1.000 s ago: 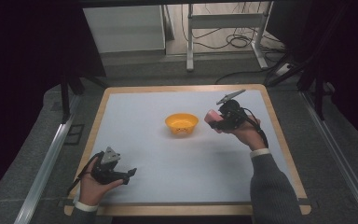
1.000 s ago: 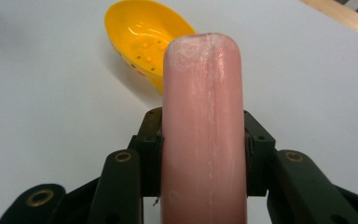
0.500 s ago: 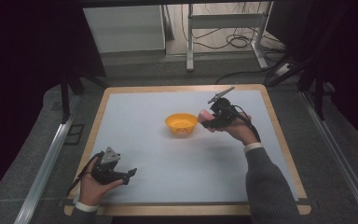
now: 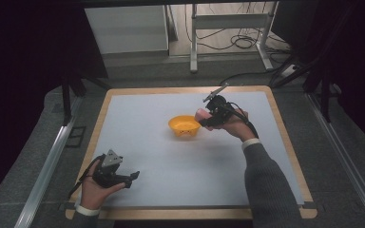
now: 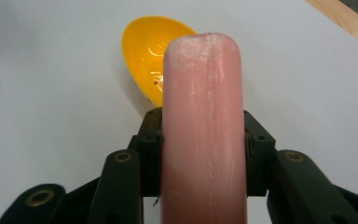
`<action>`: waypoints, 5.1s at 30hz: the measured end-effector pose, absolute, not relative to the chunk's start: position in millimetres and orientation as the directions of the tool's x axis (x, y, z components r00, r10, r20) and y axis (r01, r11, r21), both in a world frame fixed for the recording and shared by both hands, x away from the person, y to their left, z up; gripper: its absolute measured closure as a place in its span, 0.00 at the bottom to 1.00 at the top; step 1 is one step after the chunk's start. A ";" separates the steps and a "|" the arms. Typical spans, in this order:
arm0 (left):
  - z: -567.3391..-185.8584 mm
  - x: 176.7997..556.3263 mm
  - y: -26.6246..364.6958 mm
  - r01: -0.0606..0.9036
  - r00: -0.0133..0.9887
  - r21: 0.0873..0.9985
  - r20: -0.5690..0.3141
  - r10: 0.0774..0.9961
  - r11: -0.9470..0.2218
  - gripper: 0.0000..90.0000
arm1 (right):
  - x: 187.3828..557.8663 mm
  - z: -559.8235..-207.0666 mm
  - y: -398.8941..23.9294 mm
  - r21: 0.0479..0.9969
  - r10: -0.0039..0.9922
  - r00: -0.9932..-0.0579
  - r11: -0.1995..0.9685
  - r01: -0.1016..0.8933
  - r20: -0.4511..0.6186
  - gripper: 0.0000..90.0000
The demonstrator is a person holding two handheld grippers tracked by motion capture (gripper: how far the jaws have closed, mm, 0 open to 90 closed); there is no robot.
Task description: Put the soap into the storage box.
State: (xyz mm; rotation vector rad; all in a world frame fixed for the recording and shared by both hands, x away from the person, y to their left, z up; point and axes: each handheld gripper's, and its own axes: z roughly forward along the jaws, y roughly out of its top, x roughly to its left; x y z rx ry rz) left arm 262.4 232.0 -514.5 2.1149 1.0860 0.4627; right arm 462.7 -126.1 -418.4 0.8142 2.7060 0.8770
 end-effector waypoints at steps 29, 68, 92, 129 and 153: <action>-516.0 263.4 231.7 0.563 0.585 0.718 0.005 0.811 -0.410 0.14 | 492.5 -424.6 -92.1 0.576 0.482 -0.876 0.727 0.375 -0.038 0.66; -517.0 263.8 230.7 0.564 0.589 0.714 0.005 0.808 -0.416 0.14 | 504.8 -453.1 -58.2 0.540 0.381 -0.923 0.788 0.296 -0.050 0.64; -517.7 263.9 229.7 0.566 0.591 0.709 0.009 0.807 -0.422 0.14 | 469.7 -425.2 -121.1 0.686 0.578 -0.816 0.604 0.407 -0.025 0.35; -518.1 263.1 229.0 0.569 0.582 0.712 0.005 0.813 -0.412 0.14 | 368.9 -484.0 -245.2 0.744 0.743 -0.669 0.432 0.510 0.027 0.34; -518.3 262.8 228.5 0.570 0.582 0.711 0.005 0.814 -0.412 0.14 | 351.6 -492.1 -266.8 0.757 0.776 -0.630 0.387 0.527 0.042 0.33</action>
